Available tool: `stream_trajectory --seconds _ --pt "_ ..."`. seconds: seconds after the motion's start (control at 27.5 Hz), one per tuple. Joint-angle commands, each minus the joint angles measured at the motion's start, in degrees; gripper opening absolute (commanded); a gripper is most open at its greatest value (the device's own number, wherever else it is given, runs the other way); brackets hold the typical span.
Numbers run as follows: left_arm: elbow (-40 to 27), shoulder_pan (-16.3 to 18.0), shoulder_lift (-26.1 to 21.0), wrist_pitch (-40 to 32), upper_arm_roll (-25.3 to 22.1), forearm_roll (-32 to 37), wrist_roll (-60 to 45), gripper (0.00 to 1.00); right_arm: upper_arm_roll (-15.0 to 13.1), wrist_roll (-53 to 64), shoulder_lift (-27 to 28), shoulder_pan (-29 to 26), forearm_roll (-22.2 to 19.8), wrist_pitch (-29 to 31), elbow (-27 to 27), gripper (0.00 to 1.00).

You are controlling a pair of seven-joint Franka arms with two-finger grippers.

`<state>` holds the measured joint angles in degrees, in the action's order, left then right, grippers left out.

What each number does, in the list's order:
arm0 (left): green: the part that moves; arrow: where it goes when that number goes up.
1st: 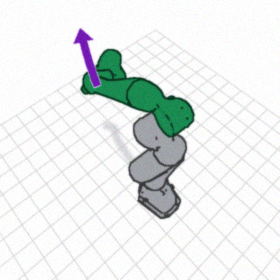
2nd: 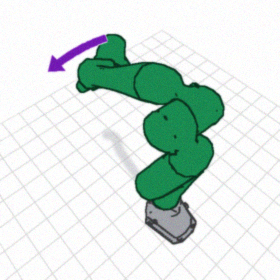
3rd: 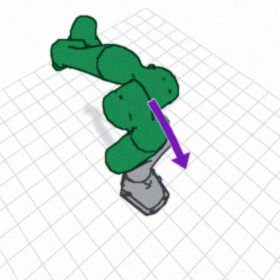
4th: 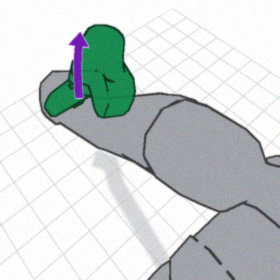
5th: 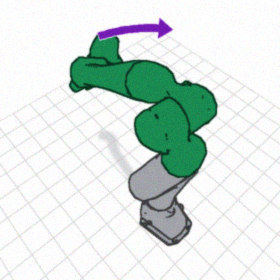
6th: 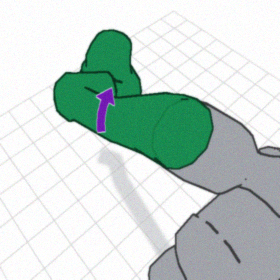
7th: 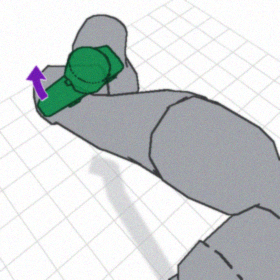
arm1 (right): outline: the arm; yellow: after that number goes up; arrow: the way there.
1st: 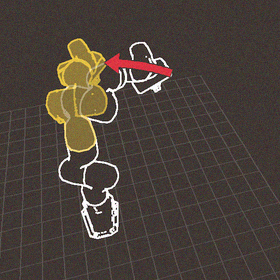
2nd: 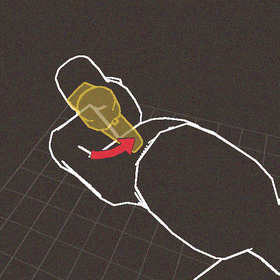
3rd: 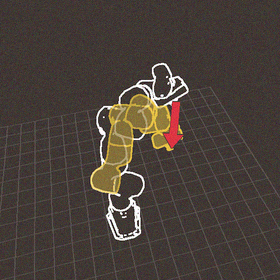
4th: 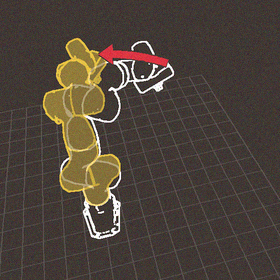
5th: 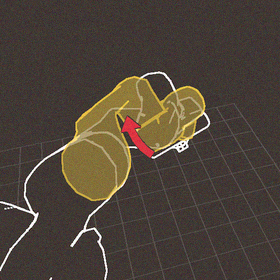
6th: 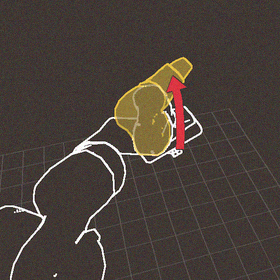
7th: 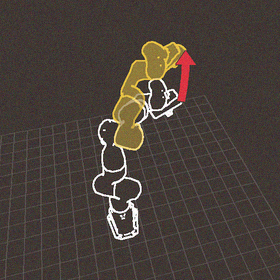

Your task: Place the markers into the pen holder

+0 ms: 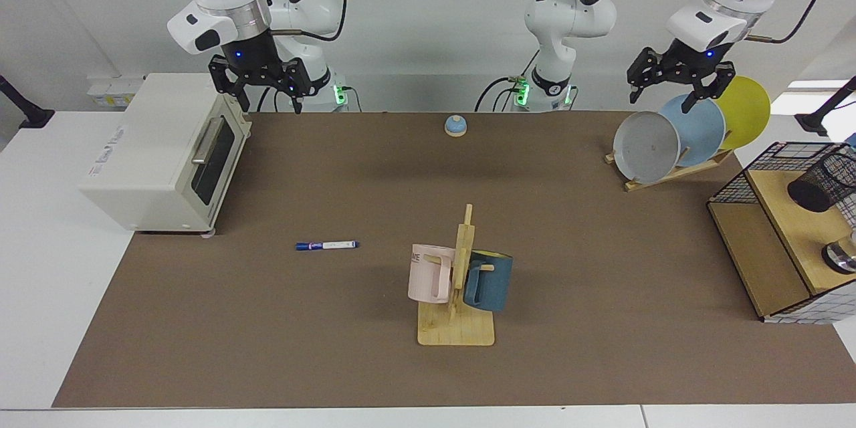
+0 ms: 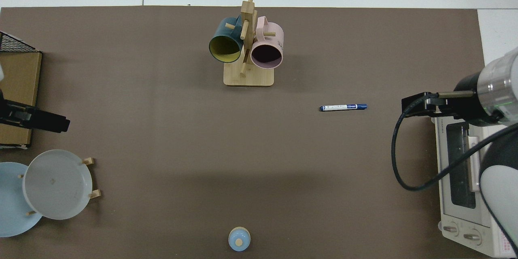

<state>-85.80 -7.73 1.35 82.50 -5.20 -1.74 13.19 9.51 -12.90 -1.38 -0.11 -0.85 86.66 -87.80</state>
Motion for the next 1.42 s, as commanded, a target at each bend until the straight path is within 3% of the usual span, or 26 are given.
stream_trajectory --seconds 0.0,0.84,0.98,1.38 --pt "-1.30 0.08 1.29 -0.41 0.28 -0.72 -0.62 1.00 -0.02 1.39 -1.00 -0.33 0.94 0.70 -1.06 1.00" --pt "-0.95 0.61 1.38 -0.41 -0.07 -0.10 -0.62 1.00 0.16 -1.32 -1.43 -0.33 2.16 0.35 -1.58 1.00" --pt "-1.03 0.61 1.46 -0.50 -0.16 -0.01 -0.62 1.00 0.24 -13.95 -1.52 -0.24 2.17 1.92 -2.98 1.00" --pt "-1.12 0.70 1.55 -0.50 -0.51 -0.10 -0.62 1.00 0.33 -53.93 -0.73 -0.85 4.18 14.30 -10.89 1.00"
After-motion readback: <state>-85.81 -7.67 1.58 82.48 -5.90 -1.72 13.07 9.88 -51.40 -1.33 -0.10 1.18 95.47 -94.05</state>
